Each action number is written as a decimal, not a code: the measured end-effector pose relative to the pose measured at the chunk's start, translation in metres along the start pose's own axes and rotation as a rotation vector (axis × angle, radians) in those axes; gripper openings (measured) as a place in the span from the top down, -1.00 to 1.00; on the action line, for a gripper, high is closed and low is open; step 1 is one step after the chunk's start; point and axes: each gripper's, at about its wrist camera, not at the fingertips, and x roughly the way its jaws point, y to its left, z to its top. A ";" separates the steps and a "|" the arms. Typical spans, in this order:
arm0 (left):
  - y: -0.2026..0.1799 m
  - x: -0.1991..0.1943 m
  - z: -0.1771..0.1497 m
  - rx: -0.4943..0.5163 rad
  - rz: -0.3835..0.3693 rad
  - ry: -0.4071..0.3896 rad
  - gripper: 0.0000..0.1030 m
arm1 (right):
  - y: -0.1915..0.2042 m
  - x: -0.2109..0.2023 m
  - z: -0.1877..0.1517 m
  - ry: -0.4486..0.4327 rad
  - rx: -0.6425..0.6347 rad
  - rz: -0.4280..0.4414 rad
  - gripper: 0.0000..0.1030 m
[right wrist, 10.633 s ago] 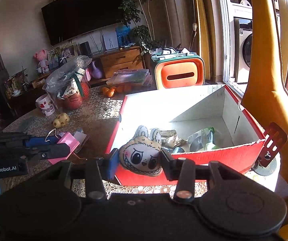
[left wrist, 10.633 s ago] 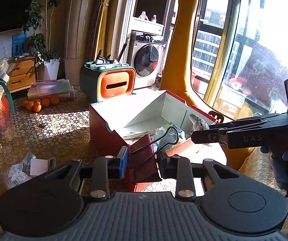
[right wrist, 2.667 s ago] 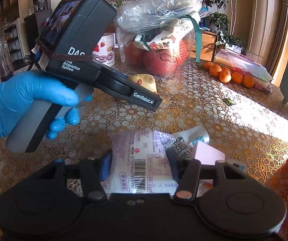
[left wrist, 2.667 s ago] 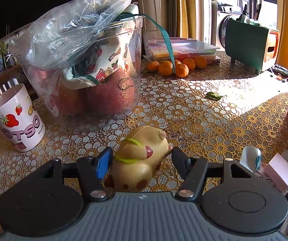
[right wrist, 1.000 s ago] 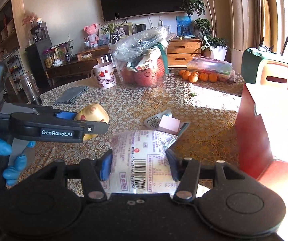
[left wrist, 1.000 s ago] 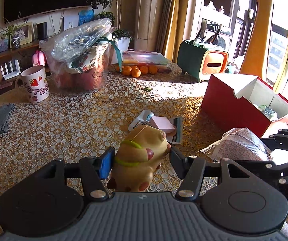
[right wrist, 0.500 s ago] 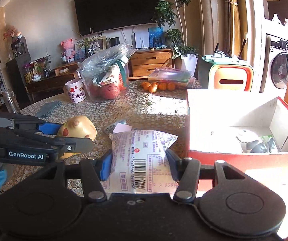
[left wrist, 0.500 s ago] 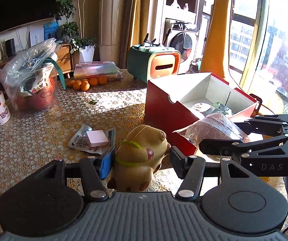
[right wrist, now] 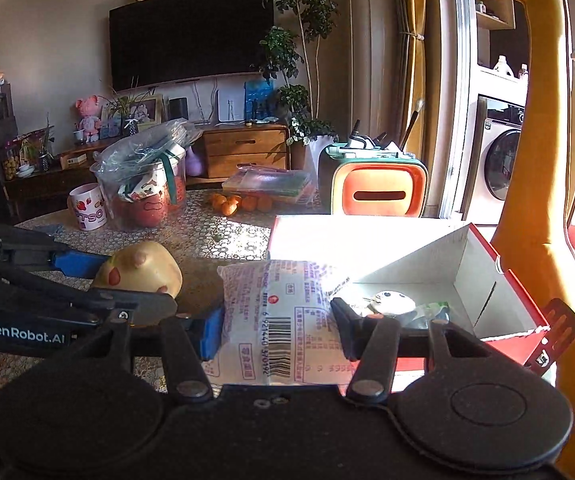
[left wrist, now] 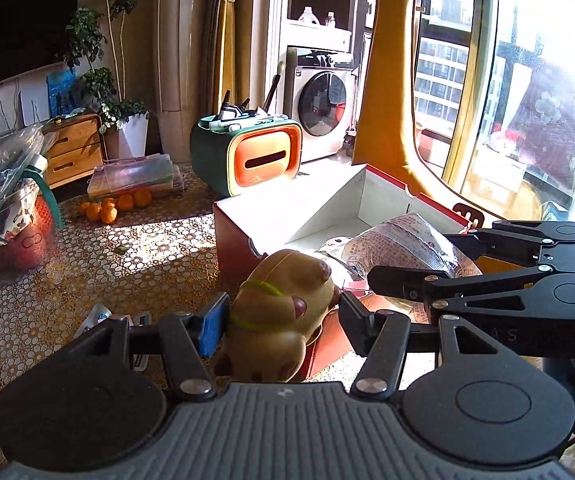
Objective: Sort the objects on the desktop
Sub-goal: 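Carry the toy pig and snack bag over the red box with both tools, then lower both tools into the box and open them to release the pig and bag, then withdraw both tools from the box toward the eraser and snack packet, then grasp the pink eraser with the left tool while the right tool grasps the white snack packet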
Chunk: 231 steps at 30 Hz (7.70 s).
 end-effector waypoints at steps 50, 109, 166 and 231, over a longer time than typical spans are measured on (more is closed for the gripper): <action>-0.058 0.199 0.058 0.163 -0.005 0.309 -0.14 | -0.151 0.173 0.040 0.325 0.103 -0.200 -0.06; -0.010 0.054 0.044 0.022 -0.041 0.138 -0.65 | -0.083 0.064 0.069 0.188 0.112 -0.130 -0.92; 0.194 -0.010 -0.078 -0.112 0.229 0.027 -1.00 | 0.130 0.070 0.031 0.042 -0.102 0.089 -0.92; 0.255 0.088 -0.079 -0.009 0.086 -0.035 0.08 | 0.132 0.237 -0.003 0.270 -0.117 0.185 -0.57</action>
